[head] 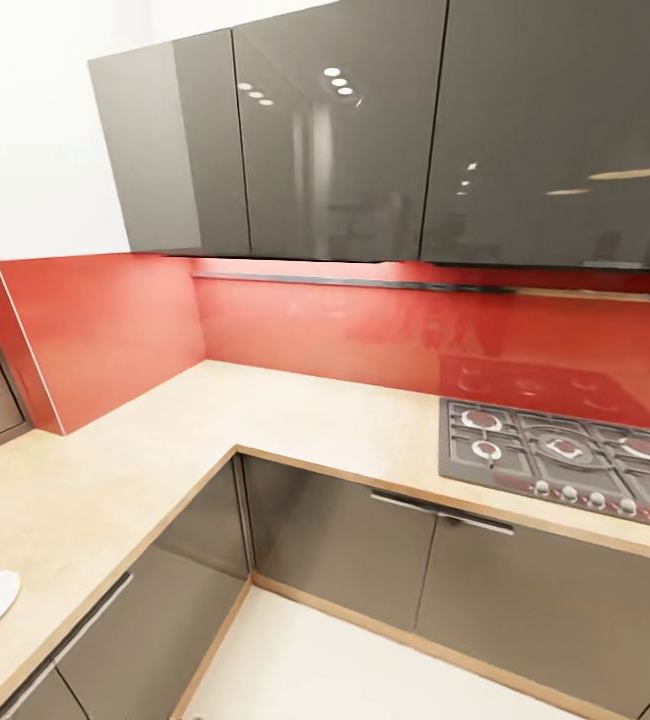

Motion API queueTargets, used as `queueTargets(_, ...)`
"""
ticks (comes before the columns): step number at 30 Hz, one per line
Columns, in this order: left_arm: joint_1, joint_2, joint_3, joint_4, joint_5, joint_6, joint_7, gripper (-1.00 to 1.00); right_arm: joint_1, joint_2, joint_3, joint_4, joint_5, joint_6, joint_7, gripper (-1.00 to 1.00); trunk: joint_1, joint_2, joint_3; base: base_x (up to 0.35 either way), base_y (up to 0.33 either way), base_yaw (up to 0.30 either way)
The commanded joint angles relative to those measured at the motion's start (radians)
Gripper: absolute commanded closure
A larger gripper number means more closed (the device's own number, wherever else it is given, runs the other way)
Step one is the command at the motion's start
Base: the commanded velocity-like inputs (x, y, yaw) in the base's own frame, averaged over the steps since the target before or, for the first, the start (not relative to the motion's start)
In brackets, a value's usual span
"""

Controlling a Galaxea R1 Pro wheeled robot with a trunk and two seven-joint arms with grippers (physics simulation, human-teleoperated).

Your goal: Set up a coffee station on the kitchen countertop: keep the coffee maker on the countertop, move the bottle of coffee from the kitchen shelf to the counter next to the coffee maker, place a paper coffee filter on top of the coffee maker, put the saucer next to the coffee maker with the coffee cup on the saucer, and place the electric kettle next to the coffee maker.

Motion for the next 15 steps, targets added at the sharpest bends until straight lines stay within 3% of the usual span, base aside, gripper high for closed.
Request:
queueTargets(1, 0.001, 0.000, 0.007, -0.003, 0.003, 0.003, 0.001, -1.00, 0.000, 0.000, 0.000, 0.001, 0.000, -0.003, -0.001, -1.00, 0.000, 0.000, 0.000, 0.000, 0.000, 0.279)
queueTargets(5, 0.001, 0.002, 0.006, -0.003, 0.001, 0.003, 0.010, -1.00, 0.000, 0.000, 0.000, 0.001, 0.000, -0.003, -0.001, -1.00, 0.000, 0.000, 0.000, 0.000, 0.000, 0.280)
queueTargets(10, 0.001, 0.004, 0.042, -0.001, 0.002, 0.002, 0.103, -1.00, 0.000, 0.000, 0.001, 0.001, 0.000, -0.003, -0.001, -1.00, 0.000, 0.000, 0.000, 0.000, 0.000, 0.280)
queueTargets(15, 0.001, 0.001, 0.049, -0.002, -0.003, 0.000, 0.123, -1.00, 0.000, 0.000, 0.001, 0.001, 0.000, -0.003, -0.001, -1.00, 0.000, 0.000, 0.000, 0.000, 0.000, 0.280)
